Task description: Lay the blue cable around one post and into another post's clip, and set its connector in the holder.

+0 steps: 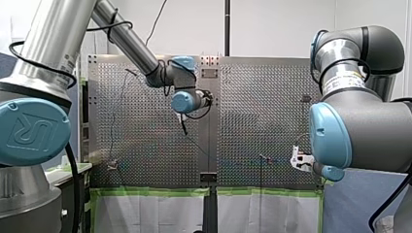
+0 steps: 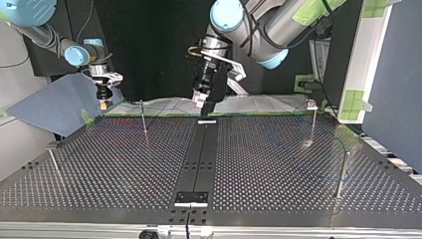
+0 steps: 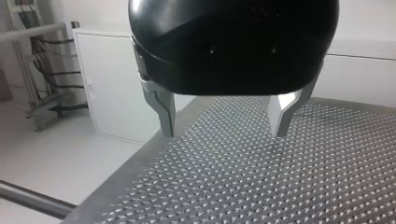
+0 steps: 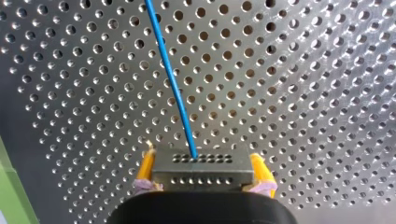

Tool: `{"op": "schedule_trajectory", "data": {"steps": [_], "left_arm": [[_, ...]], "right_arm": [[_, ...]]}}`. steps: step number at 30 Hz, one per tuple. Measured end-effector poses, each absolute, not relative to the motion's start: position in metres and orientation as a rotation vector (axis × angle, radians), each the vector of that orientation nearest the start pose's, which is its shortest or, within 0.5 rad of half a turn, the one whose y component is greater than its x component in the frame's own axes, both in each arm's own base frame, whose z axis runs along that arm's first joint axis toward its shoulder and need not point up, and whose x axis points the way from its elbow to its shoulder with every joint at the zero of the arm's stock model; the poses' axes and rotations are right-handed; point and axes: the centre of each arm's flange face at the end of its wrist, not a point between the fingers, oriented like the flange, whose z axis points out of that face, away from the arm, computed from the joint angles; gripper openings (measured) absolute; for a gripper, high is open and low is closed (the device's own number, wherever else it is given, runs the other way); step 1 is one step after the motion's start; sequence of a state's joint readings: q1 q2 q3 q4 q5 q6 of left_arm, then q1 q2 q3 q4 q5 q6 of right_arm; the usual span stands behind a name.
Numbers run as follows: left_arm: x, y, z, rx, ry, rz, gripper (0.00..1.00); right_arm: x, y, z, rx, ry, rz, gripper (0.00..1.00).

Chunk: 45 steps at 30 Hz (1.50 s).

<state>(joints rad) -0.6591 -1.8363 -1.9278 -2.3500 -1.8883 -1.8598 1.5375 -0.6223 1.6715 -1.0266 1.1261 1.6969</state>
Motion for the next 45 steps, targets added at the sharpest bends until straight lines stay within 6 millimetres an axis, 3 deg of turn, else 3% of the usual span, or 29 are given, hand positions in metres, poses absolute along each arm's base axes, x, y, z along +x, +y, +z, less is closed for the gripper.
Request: {"op": "schedule_trajectory", "data": {"steps": [9, 23, 35, 45], "left_arm": [[0.343, -0.384, 0.268, -0.019, 1.438, -0.479, 1.0], [0.314, -0.353, 0.277, -0.052, 1.379, -0.49, 1.0], [0.303, -0.339, 0.212, -0.028, 1.454, -0.457, 1.0], [0.282, -0.324, 0.159, 0.002, 1.527, -0.421, 1.0]], "right_arm": [[0.155, -0.636, -0.03, 1.479, -1.118, 1.587, 0.0], [0.157, -0.637, -0.03, 1.479, -1.113, 1.59, 0.0], [0.158, -0.636, -0.03, 1.48, -1.115, 1.588, 0.0], [0.157, -0.642, -0.026, 1.47, -1.109, 1.582, 0.0]]}}
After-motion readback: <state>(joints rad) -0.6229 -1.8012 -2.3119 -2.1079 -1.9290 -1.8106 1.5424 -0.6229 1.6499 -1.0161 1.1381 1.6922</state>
